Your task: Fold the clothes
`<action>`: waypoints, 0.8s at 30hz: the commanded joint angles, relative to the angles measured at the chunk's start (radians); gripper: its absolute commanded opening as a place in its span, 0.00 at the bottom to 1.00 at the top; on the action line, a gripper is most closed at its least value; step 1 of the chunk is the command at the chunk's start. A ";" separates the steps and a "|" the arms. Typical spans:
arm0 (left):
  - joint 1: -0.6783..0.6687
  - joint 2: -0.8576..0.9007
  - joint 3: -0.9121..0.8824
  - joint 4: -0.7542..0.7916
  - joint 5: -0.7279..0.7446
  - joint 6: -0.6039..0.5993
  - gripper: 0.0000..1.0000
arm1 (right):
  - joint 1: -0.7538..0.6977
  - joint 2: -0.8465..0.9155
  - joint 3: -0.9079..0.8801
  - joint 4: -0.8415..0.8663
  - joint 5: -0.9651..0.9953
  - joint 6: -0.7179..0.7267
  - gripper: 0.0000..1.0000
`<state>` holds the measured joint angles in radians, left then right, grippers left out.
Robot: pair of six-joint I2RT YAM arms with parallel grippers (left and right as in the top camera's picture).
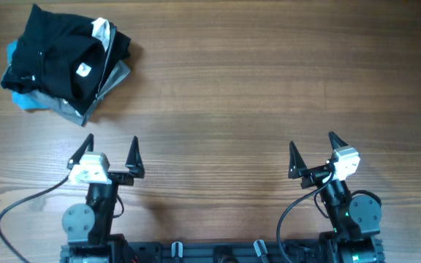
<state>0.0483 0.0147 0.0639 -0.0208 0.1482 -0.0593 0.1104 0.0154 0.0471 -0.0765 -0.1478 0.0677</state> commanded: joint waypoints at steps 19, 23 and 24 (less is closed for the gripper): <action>0.004 -0.007 -0.058 -0.039 0.015 -0.031 1.00 | 0.001 -0.008 -0.004 0.004 0.011 0.013 1.00; 0.004 -0.007 -0.058 -0.040 0.015 -0.031 1.00 | 0.001 -0.008 -0.005 0.004 0.011 0.013 1.00; 0.004 -0.007 -0.058 -0.040 0.015 -0.031 1.00 | 0.001 -0.008 -0.005 0.004 0.011 0.014 1.00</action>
<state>0.0483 0.0139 0.0082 -0.0528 0.1520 -0.0742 0.1104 0.0154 0.0471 -0.0765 -0.1478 0.0677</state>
